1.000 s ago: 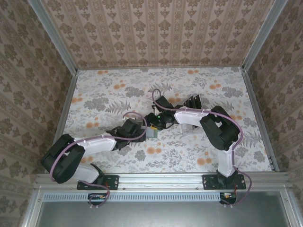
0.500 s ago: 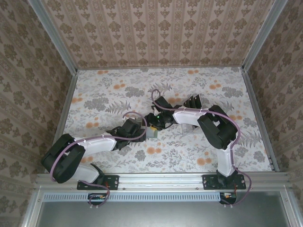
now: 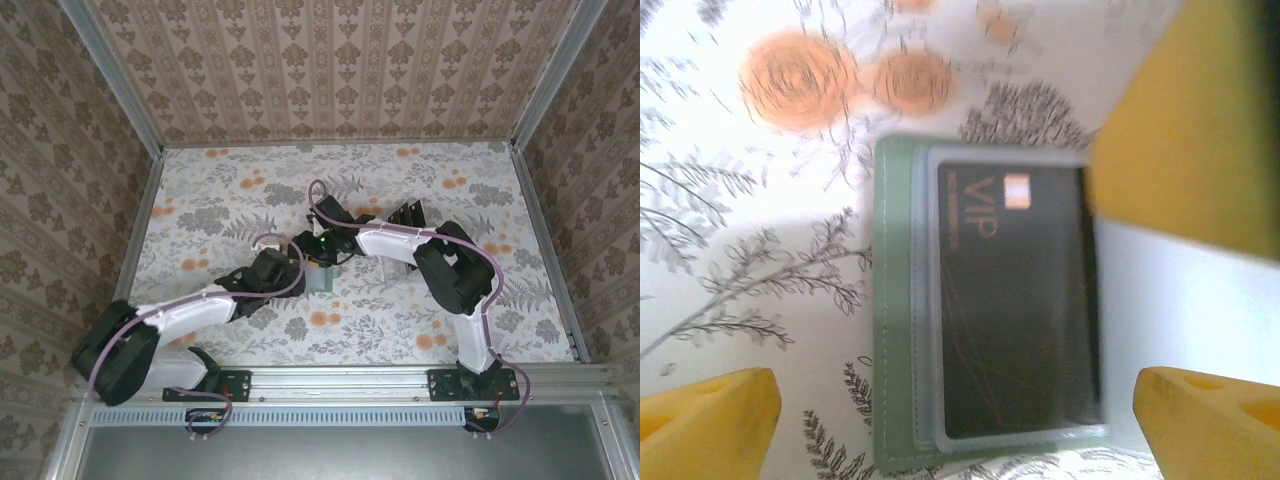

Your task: Put the credit cards into the card holder

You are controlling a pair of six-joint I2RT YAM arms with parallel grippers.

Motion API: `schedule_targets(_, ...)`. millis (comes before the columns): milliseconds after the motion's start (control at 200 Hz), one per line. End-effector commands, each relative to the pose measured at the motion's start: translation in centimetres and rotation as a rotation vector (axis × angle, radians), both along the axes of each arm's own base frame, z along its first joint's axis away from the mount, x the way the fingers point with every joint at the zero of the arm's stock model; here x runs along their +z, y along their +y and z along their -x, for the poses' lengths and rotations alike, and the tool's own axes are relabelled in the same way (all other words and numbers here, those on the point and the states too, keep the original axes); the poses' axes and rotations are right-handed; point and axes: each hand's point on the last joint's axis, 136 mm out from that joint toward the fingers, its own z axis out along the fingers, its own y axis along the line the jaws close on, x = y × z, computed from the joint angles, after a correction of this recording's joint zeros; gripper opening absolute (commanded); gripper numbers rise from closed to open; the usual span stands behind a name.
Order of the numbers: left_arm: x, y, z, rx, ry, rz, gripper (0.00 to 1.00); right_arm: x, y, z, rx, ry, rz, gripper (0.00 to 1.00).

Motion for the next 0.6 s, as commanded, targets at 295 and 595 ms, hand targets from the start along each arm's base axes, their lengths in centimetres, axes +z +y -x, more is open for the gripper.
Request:
schedule_targets(295,5.3,4.2,-0.1,0.152,-0.091,0.100,1.00,-2.7,3.3,0.8,0.066,0.036,0.068,0.56)
schedule_targets(595,4.6,4.3,0.0,0.159,-0.069,0.113,1.00,-3.1,4.2,0.4,0.086,0.035,0.066,0.56)
